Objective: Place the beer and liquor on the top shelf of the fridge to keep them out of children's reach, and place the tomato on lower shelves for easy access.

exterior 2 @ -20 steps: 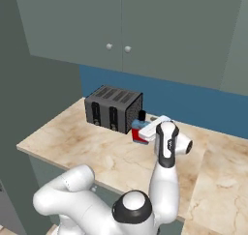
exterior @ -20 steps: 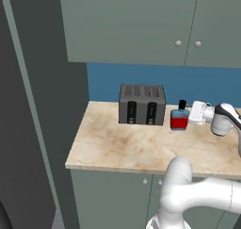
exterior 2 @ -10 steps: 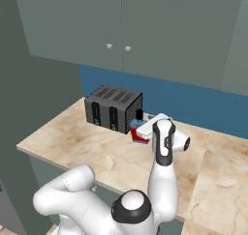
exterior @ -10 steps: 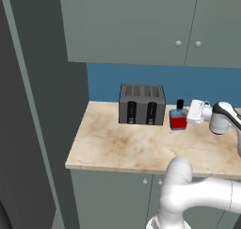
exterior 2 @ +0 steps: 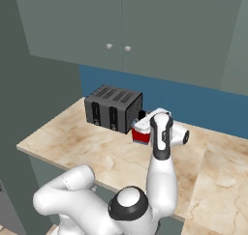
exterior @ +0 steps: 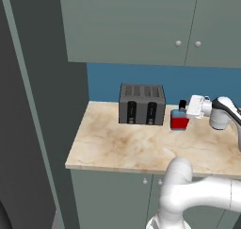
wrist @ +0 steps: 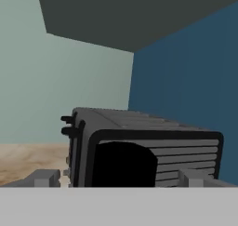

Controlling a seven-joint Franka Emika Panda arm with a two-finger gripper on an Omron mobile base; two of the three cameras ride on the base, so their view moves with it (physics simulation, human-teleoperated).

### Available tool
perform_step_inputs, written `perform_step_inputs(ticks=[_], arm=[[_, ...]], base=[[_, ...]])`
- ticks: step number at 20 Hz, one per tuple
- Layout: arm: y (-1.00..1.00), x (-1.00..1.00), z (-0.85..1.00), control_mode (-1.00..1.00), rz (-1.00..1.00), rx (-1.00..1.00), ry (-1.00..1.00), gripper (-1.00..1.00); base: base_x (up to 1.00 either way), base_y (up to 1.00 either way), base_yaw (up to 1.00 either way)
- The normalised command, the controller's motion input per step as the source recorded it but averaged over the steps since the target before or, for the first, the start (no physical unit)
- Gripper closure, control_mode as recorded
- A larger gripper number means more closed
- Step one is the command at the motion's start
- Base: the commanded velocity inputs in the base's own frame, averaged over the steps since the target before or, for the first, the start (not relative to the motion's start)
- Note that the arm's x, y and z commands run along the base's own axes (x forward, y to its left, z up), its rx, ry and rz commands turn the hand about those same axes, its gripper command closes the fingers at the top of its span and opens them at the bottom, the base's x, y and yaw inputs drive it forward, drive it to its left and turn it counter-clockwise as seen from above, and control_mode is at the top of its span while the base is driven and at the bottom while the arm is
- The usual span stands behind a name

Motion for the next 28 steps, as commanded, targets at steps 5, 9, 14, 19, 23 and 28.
perform_step_inputs(ticks=[5,9,14,19,23,28], arm=[[0.05,-0.01,-0.02,-1.0,0.0,-0.03,0.05,-1.0],[0.01,0.0,-0.16,-1.0,0.0,-0.01,0.07,-1.0],[0.08,0.0,-0.15,-1.0,0.0,-0.01,0.08,-1.0],[0.18,0.0,-0.07,-1.0,0.0,-0.01,0.07,-1.0],[0.17,0.0,-0.03,-1.0,0.0,0.0,0.06,-1.0],[0.12,0.0,-0.02,-1.0,0.0,0.0,0.05,1.0]], base=[[0.0,0.0,0.0],[0.0,0.0,0.0],[0.0,0.0,0.0],[0.0,0.0,0.0],[0.0,0.0,0.0],[0.0,0.0,0.0]])
